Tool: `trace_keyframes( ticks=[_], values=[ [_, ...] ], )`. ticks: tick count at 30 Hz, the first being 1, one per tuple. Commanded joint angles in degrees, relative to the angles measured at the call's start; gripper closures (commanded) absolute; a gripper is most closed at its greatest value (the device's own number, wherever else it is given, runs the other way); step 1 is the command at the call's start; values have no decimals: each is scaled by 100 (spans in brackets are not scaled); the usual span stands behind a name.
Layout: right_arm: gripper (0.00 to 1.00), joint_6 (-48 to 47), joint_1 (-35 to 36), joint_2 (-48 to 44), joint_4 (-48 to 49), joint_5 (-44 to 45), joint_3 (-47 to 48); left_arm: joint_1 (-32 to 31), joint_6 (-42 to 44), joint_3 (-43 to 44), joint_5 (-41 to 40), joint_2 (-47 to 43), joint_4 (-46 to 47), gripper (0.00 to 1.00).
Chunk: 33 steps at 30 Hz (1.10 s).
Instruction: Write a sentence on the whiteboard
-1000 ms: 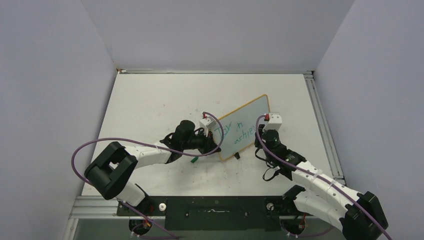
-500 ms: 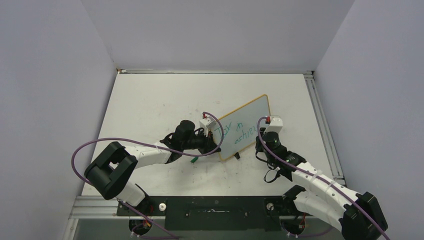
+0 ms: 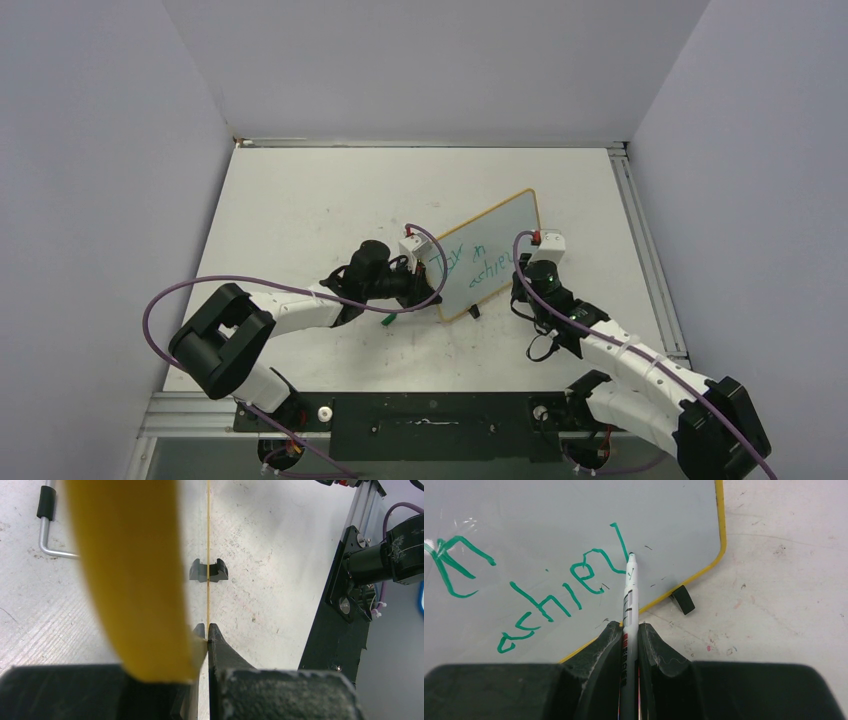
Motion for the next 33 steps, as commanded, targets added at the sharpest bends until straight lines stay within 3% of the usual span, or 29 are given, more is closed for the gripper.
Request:
trace_keyframes(
  ticks=[1,33],
  values=[
    [95,-57,-72,97,535,-66,-26,-72,-45,39,166,-129,-34,100],
    [95,-116,-214,-76,690,-662,-269,-75,-93,37,192,-85,57,100]
  ],
)
